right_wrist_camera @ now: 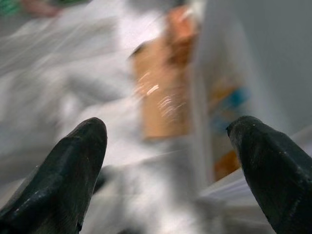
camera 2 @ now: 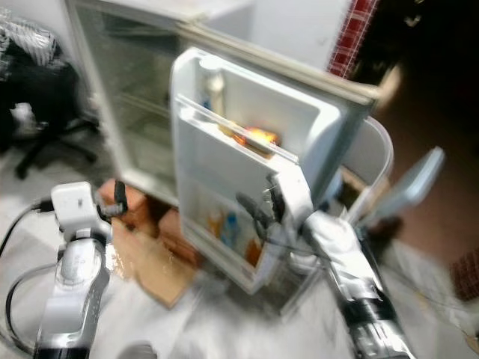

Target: Restocking fridge

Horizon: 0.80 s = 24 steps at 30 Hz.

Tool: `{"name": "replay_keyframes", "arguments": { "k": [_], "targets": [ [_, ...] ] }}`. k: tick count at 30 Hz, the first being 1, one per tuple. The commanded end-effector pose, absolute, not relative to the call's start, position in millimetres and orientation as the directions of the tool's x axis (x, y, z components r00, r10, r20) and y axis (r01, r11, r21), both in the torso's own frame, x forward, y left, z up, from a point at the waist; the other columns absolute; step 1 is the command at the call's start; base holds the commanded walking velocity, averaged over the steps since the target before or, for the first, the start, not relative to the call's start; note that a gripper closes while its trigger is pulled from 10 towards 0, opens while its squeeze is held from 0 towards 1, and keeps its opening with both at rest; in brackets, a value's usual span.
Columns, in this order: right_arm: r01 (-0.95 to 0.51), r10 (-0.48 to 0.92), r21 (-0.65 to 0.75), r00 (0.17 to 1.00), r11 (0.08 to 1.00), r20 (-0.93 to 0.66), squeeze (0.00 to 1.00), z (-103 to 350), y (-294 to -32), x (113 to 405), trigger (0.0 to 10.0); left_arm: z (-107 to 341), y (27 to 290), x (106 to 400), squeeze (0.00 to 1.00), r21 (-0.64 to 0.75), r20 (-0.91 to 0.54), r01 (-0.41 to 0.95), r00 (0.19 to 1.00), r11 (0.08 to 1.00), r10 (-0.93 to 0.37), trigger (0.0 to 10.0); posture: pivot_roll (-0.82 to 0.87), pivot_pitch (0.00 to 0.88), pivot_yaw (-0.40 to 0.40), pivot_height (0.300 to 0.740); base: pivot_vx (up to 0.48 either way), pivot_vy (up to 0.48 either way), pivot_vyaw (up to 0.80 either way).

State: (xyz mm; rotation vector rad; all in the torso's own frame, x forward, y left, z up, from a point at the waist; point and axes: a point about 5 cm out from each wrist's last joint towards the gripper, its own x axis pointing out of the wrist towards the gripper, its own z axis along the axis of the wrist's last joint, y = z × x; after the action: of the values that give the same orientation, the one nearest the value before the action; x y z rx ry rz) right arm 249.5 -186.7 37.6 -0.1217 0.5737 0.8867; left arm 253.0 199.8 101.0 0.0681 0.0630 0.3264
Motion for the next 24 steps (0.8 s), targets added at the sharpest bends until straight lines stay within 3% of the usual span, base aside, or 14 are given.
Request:
{"name": "replay_keyframes", "arguments": {
  "k": [1,5,7,8,10,13,19,23,24],
  "targets": [
    [-0.812,0.738,0.119,0.445,0.571,-0.507,0.0,47.7,-179.1,257.9,10.0,102.5,193.9,255.5,0.0,0.076,-0.05,-0.301,0.951,0.95,0.306,10.0,0.11,0.0,-0.087,0.74,0.0,0.0,0.0],
    [-0.773,0.652,0.08,0.469,0.629,-0.596,0.0,39.6,-197.9,265.0,10.0,102.9,193.9,256.2,0.0,0.079,-0.047,-0.3,0.951,0.951,0.304,10.0,0.11,0.0,-0.086,0.74,0.127,-0.129,0.0],
    [-0.678,0.459,-0.058,0.555,0.733,-0.693,0.0,34.2,-225.4,278.9,10.0,103.3,193.7,256.5,0.0,0.085,-0.047,-0.3,0.951,0.95,0.305,10.0,0.11,0.0,-0.086,0.74,0.3,-0.371,0.0],
    [-0.678,0.459,-0.058,0.555,0.733,-0.693,0.0,34.2,-225.4,278.9,10.0,103.3,193.7,256.5,0.0,0.085,-0.047,-0.3,0.951,0.95,0.305,10.0,0.11,0.0,-0.086,0.74,0.3,-0.371,0.0],
    [-0.598,0.335,-0.167,0.634,0.784,-0.697,0.0,40.5,-239.7,291.3,10.0,103.3,194.9,256.0,0.0,0.092,-0.049,-0.304,0.95,0.948,0.309,10.0,0.12,0.0,-0.086,0.74,0.306,-0.368,0.0],
    [-0.573,0.278,-0.237,0.667,0.784,-0.691,0.0,47.8,-247.4,299.7,10.0,103.4,196.0,255.8,0.0,0.097,-0.049,-0.306,0.949,0.947,0.312,10.0,0.12,0.0,-0.087,0.74,0.304,-0.368,0.0],
    [-0.633,0.316,-0.24,0.634,0.736,-0.706,0.0,49.9,-247.5,303.7,10.0,104.6,195.8,255.9,0.0,0.077,-0.041,-0.31,0.949,0.948,0.314,10.0,0.12,0.0,-0.092,0.74,0.313,-0.351,0.0],
    [-0.369,0.116,-0.403,0.84,0.837,-0.529,0.0,71.4,-250.7,331.0,10.0,104.4,193.1,255.0,0.0,0.066,-0.041,-0.312,0.948,0.948,0.315,10.0,0.12,0.0,-0.089,0.74,0.0,0.0,0.0],
    [-0.331,0.093,-0.411,0.861,0.849,-0.5,0.0,75.3,-250.5,334.4,10.0,104.2,193.1,254.9,0.0,0.064,-0.042,-0.313,0.948,0.948,0.316,10.0,0.12,0.0,-0.089,0.74,0.0,0.0,0.0]
  ]
}}
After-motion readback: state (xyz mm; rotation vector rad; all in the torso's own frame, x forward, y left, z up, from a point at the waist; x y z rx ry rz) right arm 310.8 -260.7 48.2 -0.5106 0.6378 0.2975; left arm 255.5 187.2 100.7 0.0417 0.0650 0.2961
